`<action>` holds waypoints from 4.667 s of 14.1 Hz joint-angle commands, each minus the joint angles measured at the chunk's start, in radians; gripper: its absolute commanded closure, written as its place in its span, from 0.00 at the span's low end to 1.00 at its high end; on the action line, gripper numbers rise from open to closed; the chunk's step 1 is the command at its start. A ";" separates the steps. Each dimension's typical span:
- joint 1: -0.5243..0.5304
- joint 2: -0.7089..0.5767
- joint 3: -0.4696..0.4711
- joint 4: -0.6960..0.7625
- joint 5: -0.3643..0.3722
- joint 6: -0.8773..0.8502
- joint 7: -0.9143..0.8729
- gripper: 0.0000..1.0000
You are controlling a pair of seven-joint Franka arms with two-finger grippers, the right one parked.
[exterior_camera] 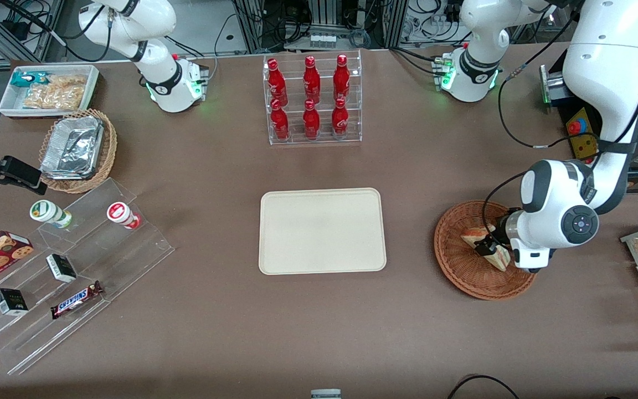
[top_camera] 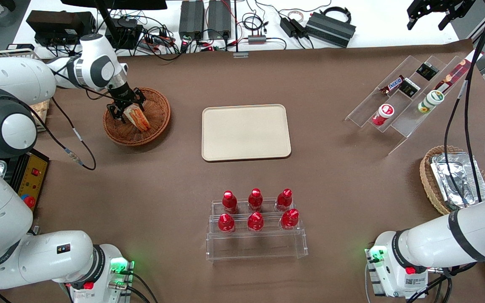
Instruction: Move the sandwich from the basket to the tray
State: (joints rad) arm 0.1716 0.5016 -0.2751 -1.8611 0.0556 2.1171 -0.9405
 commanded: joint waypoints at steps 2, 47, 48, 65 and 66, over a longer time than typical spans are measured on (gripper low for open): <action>-0.001 0.003 0.000 -0.001 0.010 0.030 -0.092 0.57; -0.615 0.002 0.077 0.497 0.101 -0.265 0.108 0.00; -0.582 -0.036 0.077 0.497 0.101 -0.329 0.117 0.00; -0.139 -0.574 0.082 0.183 -0.010 -0.729 0.715 0.00; -0.141 -0.578 0.082 0.177 -0.011 -0.724 0.715 0.00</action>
State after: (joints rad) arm 0.0283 -0.0163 -0.1938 -1.6035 0.0558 1.3552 -0.2400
